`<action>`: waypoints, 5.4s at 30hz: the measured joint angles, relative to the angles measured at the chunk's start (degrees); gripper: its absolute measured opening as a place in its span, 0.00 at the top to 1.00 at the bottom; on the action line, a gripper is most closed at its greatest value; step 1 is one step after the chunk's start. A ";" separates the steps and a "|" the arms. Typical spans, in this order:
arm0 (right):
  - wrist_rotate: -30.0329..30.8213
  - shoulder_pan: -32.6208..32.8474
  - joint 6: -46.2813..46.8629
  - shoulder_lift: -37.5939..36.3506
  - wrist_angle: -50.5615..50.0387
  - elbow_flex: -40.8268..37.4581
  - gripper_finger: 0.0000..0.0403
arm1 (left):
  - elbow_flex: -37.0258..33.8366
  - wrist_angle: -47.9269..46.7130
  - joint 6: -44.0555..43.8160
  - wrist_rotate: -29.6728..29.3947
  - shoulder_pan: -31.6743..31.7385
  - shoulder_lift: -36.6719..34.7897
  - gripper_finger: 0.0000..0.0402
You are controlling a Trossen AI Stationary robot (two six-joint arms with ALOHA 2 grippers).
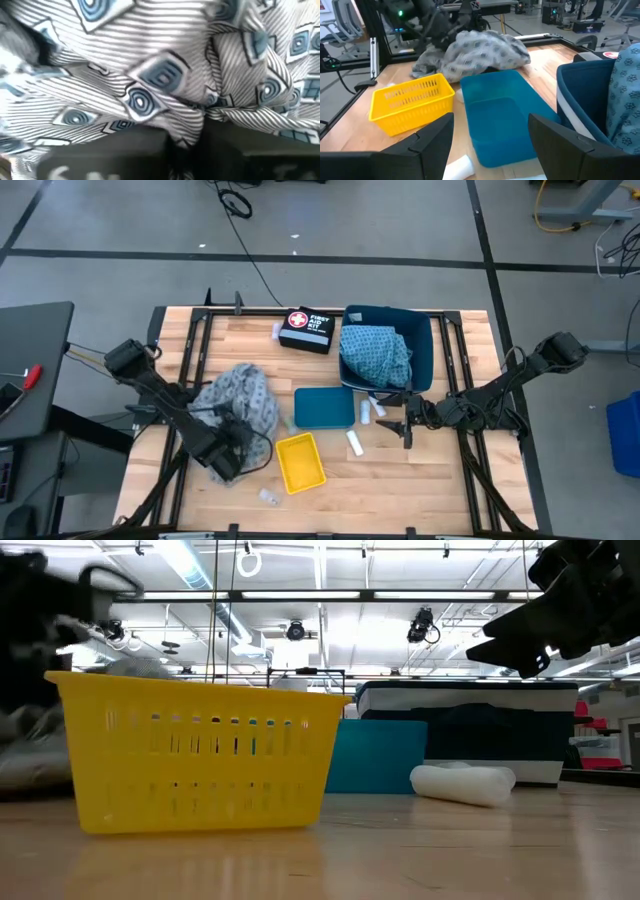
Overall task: Pick & place medical supplies in basket/bin
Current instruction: Put the gray patient gown into the white and blue bin
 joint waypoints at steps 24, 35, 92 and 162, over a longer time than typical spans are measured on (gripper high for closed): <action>-0.53 0.00 -0.15 0.00 0.36 0.00 0.35 | 0.26 3.69 16.83 -52.36 -1.34 -26.62 0.94; -0.53 0.00 -2.99 -0.02 3.59 0.00 0.35 | 0.30 12.17 18.12 -48.54 -1.45 -26.24 0.94; 14.44 21.26 -10.83 -26.32 -18.43 -0.02 0.72 | 45.60 79.80 74.52 61.64 62.55 30.50 0.94; 18.83 23.49 -7.58 -26.23 -20.48 -0.02 0.72 | 88.61 16.34 85.73 37.99 59.04 50.81 0.30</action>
